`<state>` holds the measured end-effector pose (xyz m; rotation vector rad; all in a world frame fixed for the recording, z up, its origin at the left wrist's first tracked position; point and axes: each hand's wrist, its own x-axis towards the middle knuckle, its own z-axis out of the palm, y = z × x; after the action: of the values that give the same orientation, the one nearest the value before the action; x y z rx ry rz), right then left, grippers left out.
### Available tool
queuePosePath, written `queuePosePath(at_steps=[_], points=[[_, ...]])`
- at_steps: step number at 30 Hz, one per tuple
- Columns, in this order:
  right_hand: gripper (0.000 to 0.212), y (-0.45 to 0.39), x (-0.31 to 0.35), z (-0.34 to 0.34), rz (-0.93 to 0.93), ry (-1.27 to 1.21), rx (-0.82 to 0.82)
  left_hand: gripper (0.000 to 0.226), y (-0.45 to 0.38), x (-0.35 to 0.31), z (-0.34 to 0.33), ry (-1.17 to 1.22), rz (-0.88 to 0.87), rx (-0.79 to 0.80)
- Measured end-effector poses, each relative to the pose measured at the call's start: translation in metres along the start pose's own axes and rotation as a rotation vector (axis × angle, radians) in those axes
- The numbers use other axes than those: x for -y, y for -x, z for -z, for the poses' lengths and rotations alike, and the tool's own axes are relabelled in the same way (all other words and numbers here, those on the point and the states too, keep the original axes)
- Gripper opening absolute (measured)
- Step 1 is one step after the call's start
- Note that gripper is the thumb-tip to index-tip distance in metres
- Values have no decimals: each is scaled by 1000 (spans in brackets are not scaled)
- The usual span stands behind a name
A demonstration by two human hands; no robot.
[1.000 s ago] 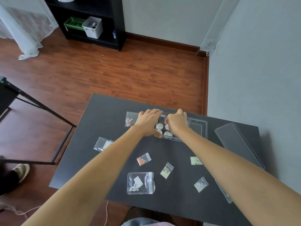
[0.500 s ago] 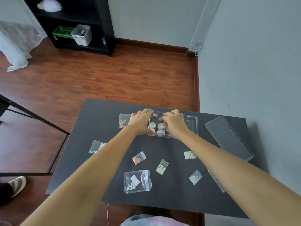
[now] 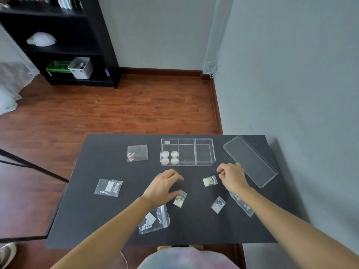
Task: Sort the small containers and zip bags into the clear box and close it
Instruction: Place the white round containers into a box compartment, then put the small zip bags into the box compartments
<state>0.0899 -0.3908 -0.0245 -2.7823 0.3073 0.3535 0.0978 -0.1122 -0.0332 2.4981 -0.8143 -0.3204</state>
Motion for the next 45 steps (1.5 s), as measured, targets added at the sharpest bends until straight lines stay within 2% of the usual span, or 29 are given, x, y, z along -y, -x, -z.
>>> queuePosePath(at_steps=[2, 4, 7, 13, 17, 19, 22, 24, 28, 31, 33, 35, 39, 43, 44, 45], points=[[26, 5, 3, -9, -7, 13, 72, 52, 3, -3, -11, -8, 39, 198], [36, 8, 8, -16, -9, 28, 109, 57, 4, -5, -16, -65, 75, 274], [40, 10, 12, -24, -14, 42, 112, 53, 3, -7, -19, -110, 98, 297], [30, 4, 15, -24, -12, 91, 134, 42, -4, -13, -21, -91, 191, 355], [16, 3, 18, -20, -5, 81, 174, 39, -9, -17, -21, -49, 233, 398], [19, 5, 19, -19, -13, 35, 188, 35, -10, -18, -21, -57, 233, 410], [25, 8, 17, -17, -28, -29, 179, 19, -11, -19, -21, -16, 234, 370], [31, 11, 16, -13, -25, -78, 173, 17, -13, -19, -17, 43, 220, 292], [15, 12, 12, 1, -4, -222, 128, 17, -29, -18, 9, 165, 208, 33], [31, 9, 7, 13, 37, -299, 53, 13, -53, -15, 31, 202, 265, -129], [42, 7, 6, 22, 54, -318, -13, 9, -70, -12, 41, 205, 325, -179], [41, 3, 7, 29, 42, -331, -63, 10, -86, -11, 46, 186, 372, -168], [25, -5, 15, 35, 43, -373, -91, 16, -101, -7, 52, 116, 423, -113], [20, -8, 23, 44, 71, -367, -95, 20, -107, 3, 50, -47, 397, -102], [19, -7, 26, 45, 89, -364, -101, 21, -103, 3, 50, -114, 396, -79], [16, -13, 9, 45, 32, -382, -101, 22, -121, 1, 32, -170, 371, 3]])
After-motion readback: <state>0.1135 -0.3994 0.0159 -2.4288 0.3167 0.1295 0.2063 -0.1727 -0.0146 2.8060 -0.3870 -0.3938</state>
